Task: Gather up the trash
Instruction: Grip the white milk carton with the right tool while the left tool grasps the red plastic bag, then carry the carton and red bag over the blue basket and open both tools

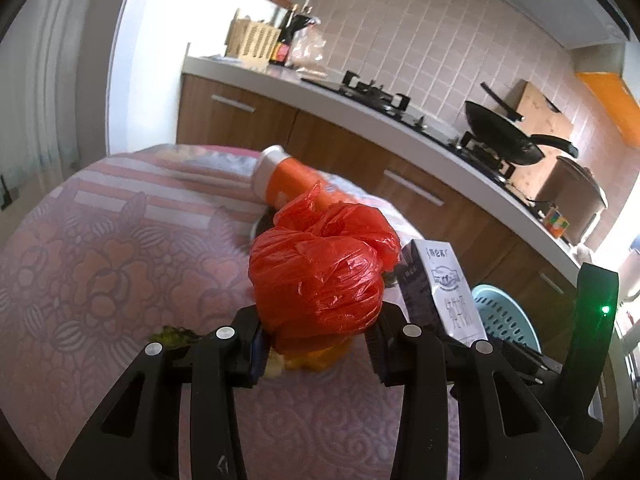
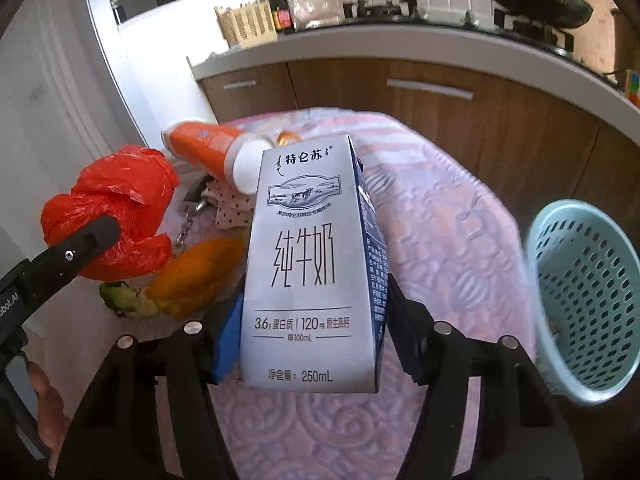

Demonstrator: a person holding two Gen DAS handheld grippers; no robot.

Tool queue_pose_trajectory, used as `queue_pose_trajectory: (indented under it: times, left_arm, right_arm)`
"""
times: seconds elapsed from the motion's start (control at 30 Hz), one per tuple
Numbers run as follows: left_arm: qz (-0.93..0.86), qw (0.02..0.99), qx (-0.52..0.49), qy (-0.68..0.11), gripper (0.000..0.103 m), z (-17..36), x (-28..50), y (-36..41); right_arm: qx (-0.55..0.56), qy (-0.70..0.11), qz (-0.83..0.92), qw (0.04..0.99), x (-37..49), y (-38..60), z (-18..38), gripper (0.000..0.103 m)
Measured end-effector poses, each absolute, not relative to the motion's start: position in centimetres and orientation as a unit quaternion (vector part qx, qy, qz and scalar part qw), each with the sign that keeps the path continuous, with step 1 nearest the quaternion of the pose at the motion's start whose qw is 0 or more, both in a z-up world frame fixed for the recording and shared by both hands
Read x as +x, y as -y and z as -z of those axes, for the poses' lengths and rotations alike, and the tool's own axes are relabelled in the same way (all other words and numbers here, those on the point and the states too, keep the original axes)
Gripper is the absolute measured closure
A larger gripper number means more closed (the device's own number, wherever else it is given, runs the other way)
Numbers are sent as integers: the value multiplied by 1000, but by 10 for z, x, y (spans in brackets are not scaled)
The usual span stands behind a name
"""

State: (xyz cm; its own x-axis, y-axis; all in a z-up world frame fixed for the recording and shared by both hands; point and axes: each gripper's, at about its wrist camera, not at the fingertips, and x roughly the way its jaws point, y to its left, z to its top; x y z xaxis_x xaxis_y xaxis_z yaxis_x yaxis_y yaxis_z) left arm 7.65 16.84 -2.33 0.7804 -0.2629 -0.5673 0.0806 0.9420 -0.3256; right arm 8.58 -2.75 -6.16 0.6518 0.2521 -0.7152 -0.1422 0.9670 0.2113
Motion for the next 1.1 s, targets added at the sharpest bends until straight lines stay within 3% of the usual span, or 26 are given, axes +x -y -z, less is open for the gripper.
queue_pose_trajectory:
  times: [0.6, 1.1]
  left_arm:
    - [184, 931, -102, -297, 65, -11, 73, -47]
    - [272, 887, -45, -371, 65, 37, 114, 113]
  right_arm:
    - [116, -315, -26, 941, 54, 174, 13, 43]
    - [184, -331, 86, 921, 47, 319, 63, 43]
